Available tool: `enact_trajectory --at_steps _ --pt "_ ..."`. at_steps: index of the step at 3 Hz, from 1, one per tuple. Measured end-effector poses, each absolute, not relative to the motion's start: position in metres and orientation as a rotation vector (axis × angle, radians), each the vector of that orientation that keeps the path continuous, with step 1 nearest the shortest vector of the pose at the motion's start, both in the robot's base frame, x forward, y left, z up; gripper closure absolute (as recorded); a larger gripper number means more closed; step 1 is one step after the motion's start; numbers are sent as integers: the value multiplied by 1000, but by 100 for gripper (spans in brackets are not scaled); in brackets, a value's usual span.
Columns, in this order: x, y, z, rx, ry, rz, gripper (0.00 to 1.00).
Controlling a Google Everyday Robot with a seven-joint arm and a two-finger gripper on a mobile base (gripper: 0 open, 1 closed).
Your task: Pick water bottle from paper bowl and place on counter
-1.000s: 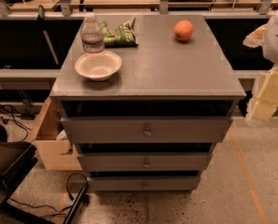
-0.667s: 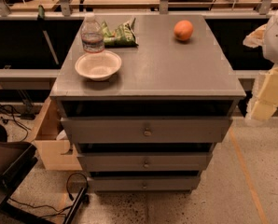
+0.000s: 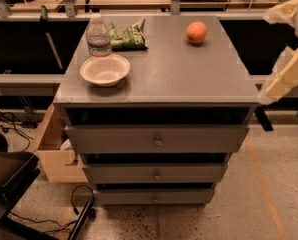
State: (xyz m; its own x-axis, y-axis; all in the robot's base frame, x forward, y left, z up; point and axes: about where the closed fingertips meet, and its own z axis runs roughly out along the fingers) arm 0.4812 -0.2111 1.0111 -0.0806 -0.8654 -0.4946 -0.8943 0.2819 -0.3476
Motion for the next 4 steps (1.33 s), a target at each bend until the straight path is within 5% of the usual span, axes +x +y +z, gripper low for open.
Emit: enact_trajectory --at_steps 2,4 --pt "524 -148 1033 -1320 1565 497 0" --pt "514 -107 1060 -1289 1453 636 0"
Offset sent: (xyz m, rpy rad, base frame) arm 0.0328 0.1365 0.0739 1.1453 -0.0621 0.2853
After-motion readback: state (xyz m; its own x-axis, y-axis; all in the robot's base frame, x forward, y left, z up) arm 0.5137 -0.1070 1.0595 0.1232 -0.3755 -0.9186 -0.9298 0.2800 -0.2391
